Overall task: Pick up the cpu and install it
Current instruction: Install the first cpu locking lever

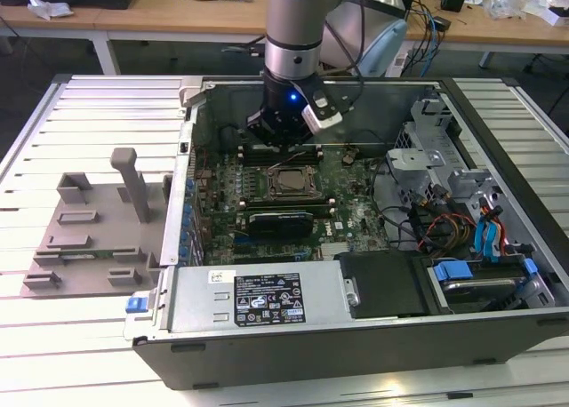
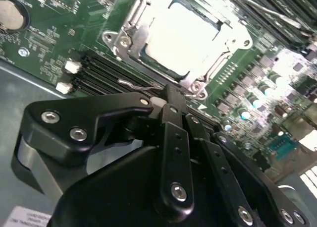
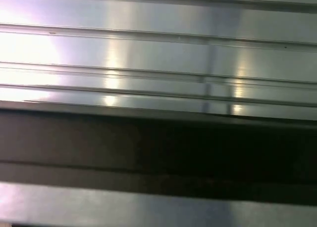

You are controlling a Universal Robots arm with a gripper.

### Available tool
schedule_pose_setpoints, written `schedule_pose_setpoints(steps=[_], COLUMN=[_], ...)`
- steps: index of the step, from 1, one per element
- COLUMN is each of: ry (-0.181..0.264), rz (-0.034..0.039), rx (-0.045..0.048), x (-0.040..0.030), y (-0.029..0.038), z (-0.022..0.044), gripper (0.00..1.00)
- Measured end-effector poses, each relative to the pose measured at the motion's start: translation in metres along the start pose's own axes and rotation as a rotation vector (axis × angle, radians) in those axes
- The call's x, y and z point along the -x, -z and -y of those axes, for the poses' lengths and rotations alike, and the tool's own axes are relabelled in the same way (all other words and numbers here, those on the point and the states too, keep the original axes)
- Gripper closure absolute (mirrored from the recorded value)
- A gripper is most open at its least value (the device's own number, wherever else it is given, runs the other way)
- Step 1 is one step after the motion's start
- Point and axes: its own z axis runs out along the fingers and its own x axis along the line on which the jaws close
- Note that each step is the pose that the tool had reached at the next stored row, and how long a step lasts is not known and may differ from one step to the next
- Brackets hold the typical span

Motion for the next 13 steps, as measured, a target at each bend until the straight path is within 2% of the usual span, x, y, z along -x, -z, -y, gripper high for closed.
schedule_pose_setpoints(steps=[6, 9, 13], ry=[0.000, 0.000, 0.000], rz=[-0.0029, -0.0032, -0.0038], rx=[0.0002, 0.0004, 0.0002], x=[0.0157, 0.0198, 0.0242], y=[-0.0084, -0.0114, -0.0142], z=[0.0011, 0.0046, 0.0051], gripper=[0.89, 0.89, 0.89])
